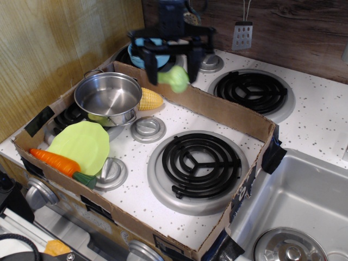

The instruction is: Take broccoli out of pan

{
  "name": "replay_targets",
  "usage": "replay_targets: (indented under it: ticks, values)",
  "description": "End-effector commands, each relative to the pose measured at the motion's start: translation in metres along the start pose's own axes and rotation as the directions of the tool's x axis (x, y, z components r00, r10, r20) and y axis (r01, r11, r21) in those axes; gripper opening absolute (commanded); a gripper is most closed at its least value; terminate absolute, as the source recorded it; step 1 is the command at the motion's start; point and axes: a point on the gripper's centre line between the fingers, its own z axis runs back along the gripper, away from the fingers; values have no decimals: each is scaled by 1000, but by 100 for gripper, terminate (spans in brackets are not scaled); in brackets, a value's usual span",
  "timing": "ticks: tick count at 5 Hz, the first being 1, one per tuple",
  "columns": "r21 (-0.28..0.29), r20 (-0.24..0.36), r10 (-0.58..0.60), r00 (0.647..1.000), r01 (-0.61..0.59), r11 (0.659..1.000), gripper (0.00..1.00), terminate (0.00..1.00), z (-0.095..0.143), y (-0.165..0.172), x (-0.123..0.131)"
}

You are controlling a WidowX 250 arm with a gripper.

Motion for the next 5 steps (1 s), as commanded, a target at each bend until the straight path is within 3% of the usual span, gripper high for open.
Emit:
replay_targets:
  ticks: [1, 3, 4, 5]
  values:
    - [-114, 68, -11, 998, 19, 993, 0, 0, -25, -21, 10]
    - [-189, 96, -1, 995, 20, 982, 0, 0, -52, -19, 10]
    - [-196, 106, -12, 994, 32, 980, 0, 0, -55, -18, 12]
    - [-183, 112, -30, 993, 50, 982, 100, 0, -49, -18, 16]
